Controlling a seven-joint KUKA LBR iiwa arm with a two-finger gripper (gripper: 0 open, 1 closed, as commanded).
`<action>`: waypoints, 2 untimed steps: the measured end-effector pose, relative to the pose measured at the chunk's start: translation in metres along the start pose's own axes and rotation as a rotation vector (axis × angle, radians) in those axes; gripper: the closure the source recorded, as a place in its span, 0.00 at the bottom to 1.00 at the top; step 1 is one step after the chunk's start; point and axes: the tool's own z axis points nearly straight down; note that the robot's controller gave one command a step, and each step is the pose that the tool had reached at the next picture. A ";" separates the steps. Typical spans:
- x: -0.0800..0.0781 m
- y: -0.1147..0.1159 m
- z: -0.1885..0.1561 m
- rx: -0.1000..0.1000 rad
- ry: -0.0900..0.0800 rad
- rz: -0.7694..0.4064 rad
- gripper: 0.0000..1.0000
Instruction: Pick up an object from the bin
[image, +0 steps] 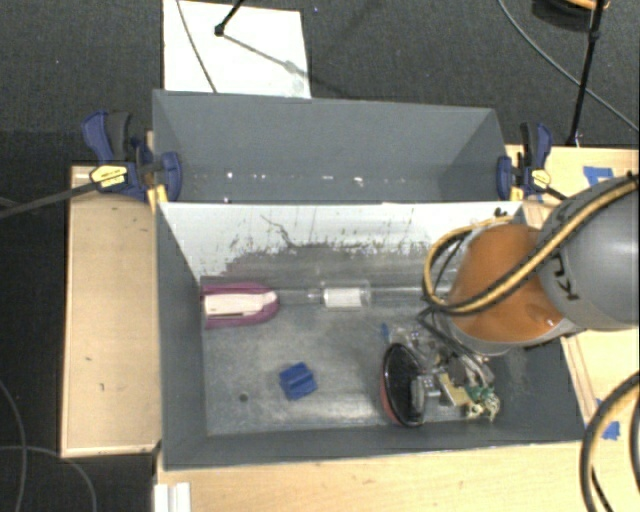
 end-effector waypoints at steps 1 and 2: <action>-0.002 0.000 -0.001 0.001 -0.003 -0.004 1.00; -0.031 -0.024 -0.105 0.002 0.003 0.033 1.00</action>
Offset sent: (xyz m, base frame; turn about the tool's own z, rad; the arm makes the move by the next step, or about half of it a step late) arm 0.0000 0.0000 0.0000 0.0000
